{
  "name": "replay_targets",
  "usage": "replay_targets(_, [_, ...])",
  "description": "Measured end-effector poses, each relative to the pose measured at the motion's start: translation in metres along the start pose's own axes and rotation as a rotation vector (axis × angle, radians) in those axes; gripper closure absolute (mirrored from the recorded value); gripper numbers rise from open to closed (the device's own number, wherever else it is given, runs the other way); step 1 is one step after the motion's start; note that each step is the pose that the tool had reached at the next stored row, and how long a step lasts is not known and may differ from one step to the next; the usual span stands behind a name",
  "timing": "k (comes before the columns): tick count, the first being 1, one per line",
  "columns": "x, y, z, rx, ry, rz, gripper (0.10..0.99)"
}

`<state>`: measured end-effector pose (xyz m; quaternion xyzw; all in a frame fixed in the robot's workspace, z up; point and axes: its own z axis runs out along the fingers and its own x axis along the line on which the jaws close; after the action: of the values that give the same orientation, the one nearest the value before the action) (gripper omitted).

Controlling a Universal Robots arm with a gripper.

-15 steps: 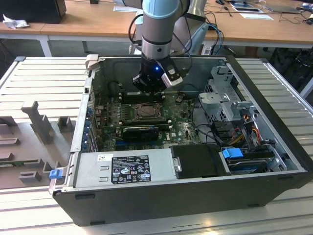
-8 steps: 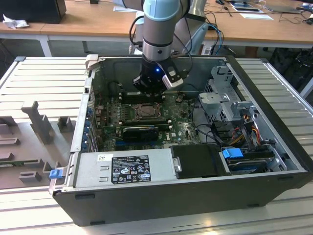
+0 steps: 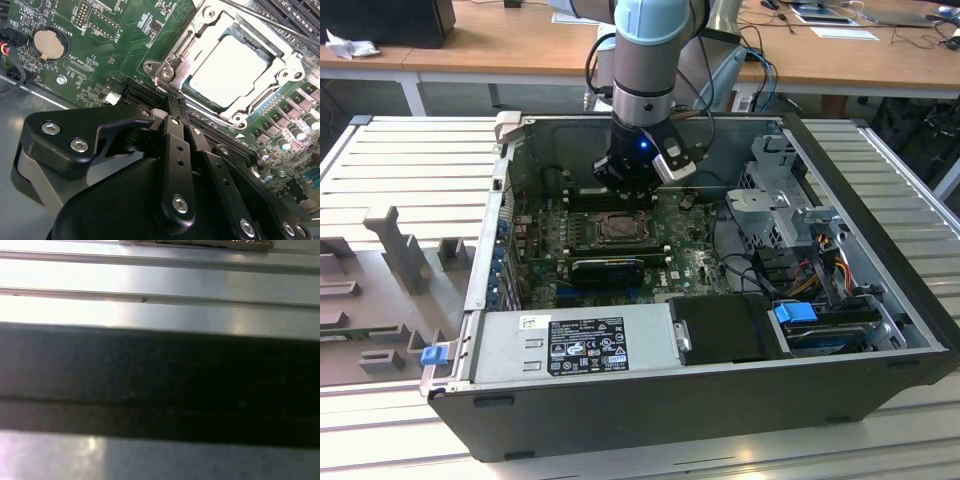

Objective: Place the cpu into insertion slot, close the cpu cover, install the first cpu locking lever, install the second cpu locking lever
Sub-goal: 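Install the first cpu locking lever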

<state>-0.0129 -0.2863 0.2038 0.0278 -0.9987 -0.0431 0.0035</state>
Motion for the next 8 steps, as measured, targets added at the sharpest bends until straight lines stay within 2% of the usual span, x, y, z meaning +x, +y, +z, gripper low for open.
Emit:
replay_targets(5, [0.0001,-0.0007,0.0027,0.000,0.0003,0.000,0.980])
replay_targets(8, [0.0000,-0.0007,0.0029,-0.009,-0.0003,0.000,0.980])
